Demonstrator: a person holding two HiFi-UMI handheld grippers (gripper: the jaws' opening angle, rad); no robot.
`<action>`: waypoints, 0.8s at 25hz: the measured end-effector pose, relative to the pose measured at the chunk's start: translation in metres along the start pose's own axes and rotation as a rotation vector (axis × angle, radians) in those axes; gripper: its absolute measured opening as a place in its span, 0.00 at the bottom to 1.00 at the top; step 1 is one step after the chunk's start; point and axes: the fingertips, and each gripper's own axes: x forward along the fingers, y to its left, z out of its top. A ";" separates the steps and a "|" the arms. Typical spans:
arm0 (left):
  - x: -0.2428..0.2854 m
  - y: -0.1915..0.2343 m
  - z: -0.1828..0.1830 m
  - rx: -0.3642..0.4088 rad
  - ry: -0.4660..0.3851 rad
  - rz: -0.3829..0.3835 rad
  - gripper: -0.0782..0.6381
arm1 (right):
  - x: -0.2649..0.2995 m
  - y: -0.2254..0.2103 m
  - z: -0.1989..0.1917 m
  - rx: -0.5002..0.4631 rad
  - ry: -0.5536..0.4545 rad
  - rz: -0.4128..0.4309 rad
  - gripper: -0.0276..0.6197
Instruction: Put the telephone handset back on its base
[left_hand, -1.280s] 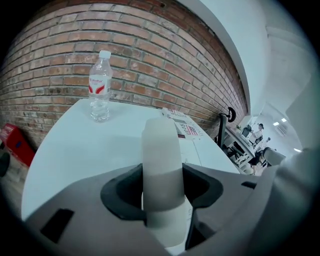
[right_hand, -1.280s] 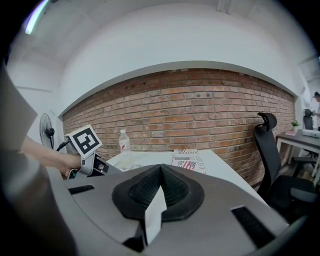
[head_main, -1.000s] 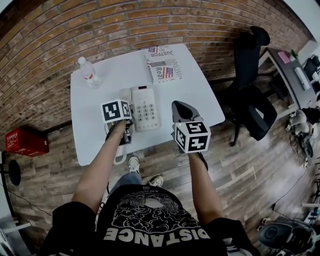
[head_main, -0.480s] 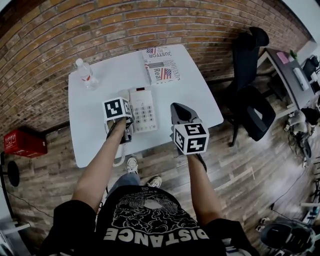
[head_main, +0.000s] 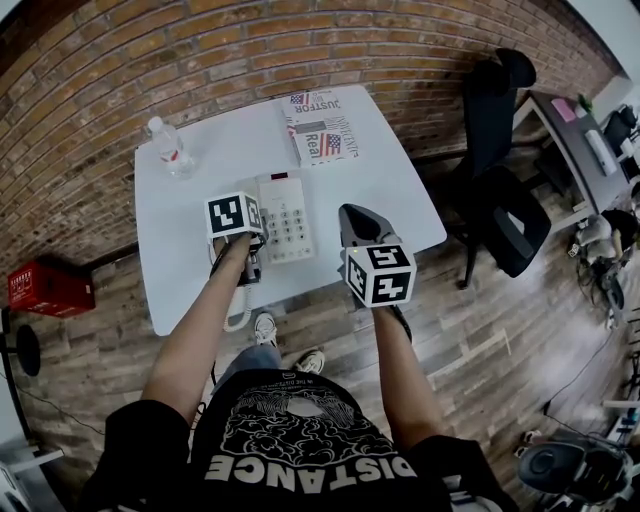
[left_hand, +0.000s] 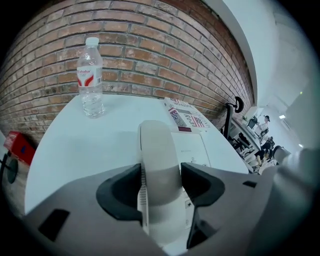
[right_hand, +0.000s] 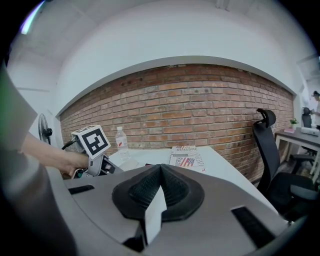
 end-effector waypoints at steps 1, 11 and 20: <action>0.000 -0.001 0.000 0.002 0.000 -0.012 0.45 | 0.000 0.001 -0.001 0.001 0.001 -0.001 0.04; -0.007 -0.001 0.000 0.020 -0.024 -0.087 0.45 | 0.000 0.006 0.000 0.001 0.001 -0.010 0.04; -0.030 0.003 0.022 0.061 -0.107 -0.128 0.45 | 0.002 0.014 0.013 -0.010 -0.016 -0.012 0.04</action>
